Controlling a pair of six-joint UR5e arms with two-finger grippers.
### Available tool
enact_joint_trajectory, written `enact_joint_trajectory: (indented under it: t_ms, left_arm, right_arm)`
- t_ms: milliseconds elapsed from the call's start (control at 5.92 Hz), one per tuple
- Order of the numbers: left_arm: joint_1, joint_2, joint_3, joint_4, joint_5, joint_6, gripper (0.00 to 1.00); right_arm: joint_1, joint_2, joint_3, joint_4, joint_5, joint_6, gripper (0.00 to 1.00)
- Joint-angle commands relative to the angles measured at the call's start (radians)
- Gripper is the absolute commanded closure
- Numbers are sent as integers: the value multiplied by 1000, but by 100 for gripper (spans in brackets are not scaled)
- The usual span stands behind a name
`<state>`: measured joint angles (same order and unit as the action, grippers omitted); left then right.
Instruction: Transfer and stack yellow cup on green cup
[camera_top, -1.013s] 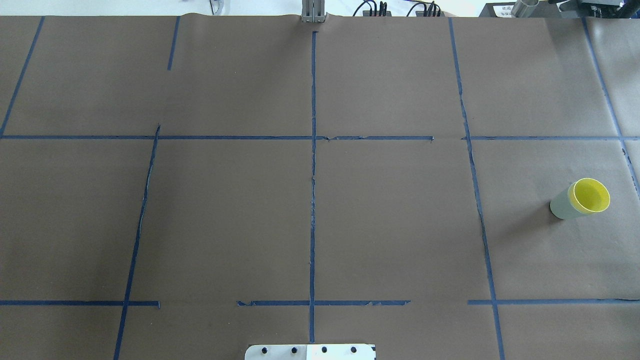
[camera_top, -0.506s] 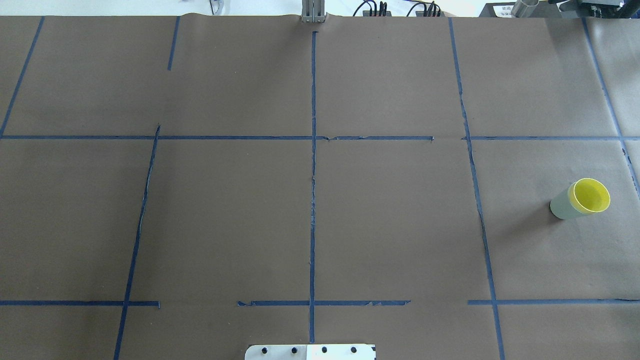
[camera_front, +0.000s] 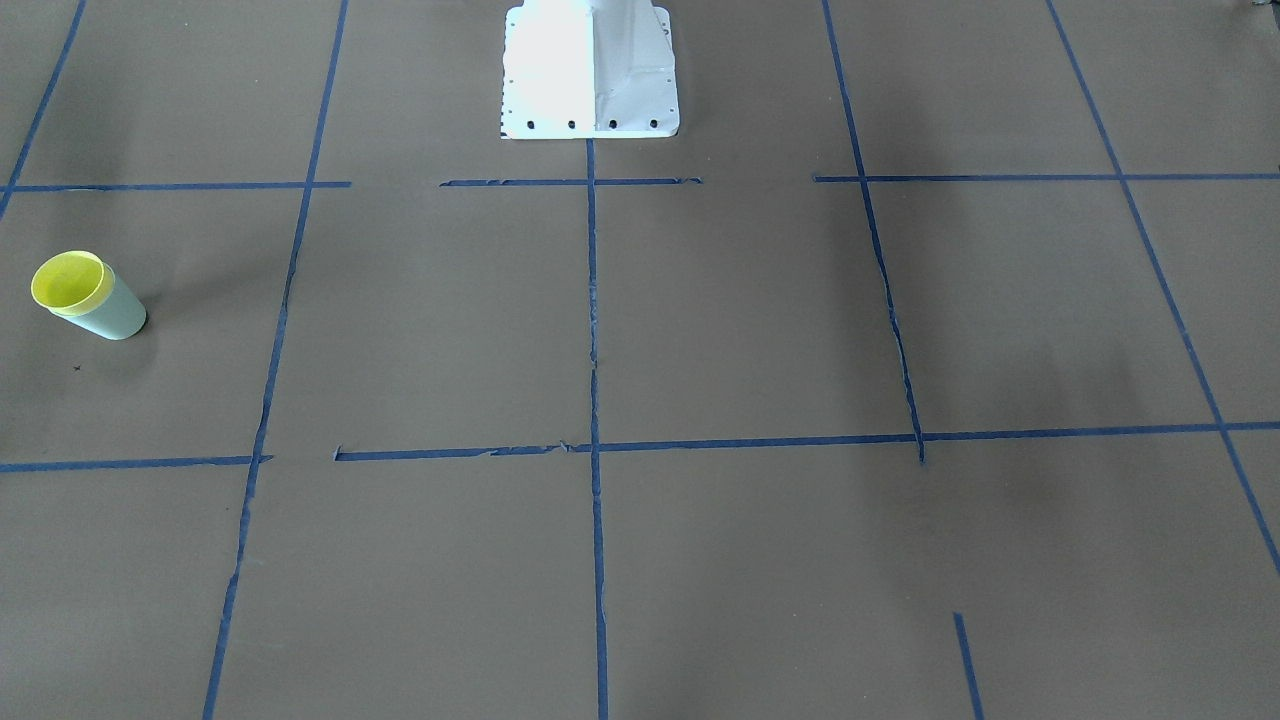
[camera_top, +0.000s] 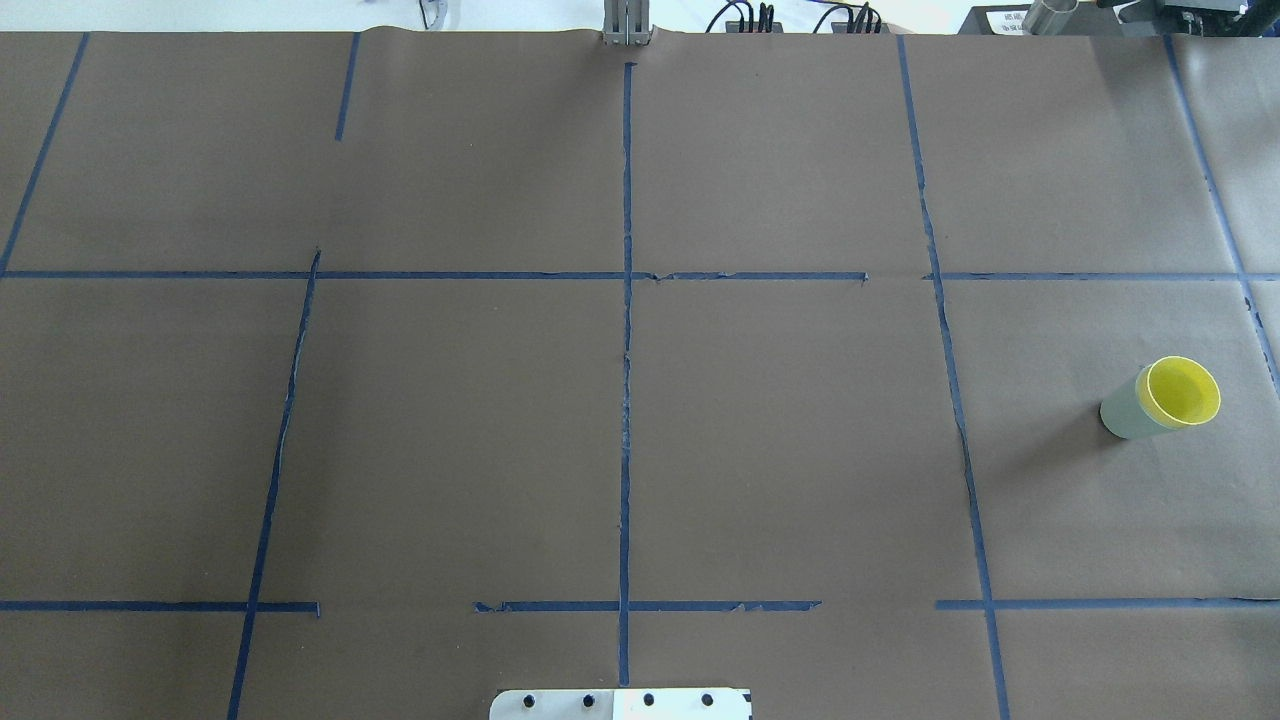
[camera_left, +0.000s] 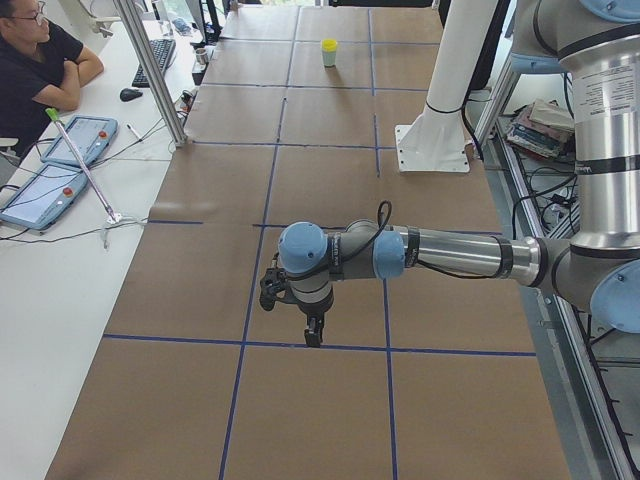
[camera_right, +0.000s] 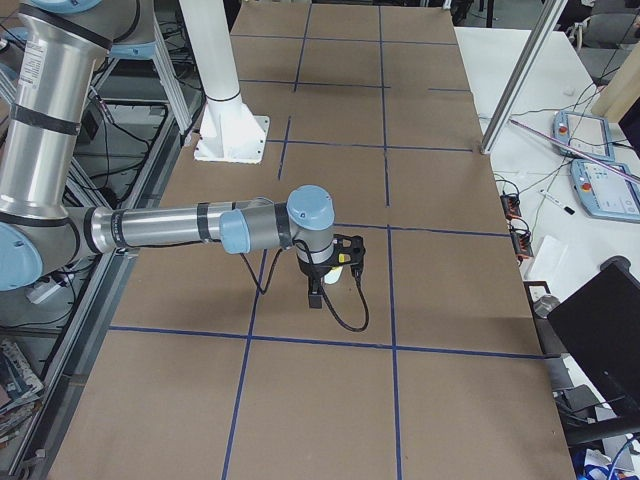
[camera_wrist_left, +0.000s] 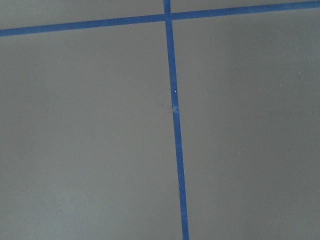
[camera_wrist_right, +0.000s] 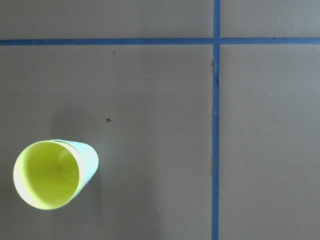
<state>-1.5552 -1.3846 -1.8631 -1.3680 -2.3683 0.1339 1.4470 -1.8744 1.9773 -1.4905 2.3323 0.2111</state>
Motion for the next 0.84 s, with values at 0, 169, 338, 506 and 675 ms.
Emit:
enact_joint_trajectory:
  t_ms: [0, 169, 338, 506, 675]
  left_arm:
    - [1, 5, -25, 20, 1, 6, 0]
    - [4, 4, -24, 17, 7, 7, 0]
    - [4, 4, -15, 9, 3, 6, 0]
    - [6, 6, -13, 7, 3, 7, 0]
    - [6, 7, -5, 10, 1, 7, 0]
  right_arm:
    - [-13, 0, -6, -5, -37, -53, 0]
    - [-10, -2, 0, -19, -37, -77, 0]
    - [-11, 4, 2, -55, -37, -102, 0]
    - [-4, 1, 5, -57, -31, -102, 0]
    - [-5, 3, -1, -57, -33, -102, 0]
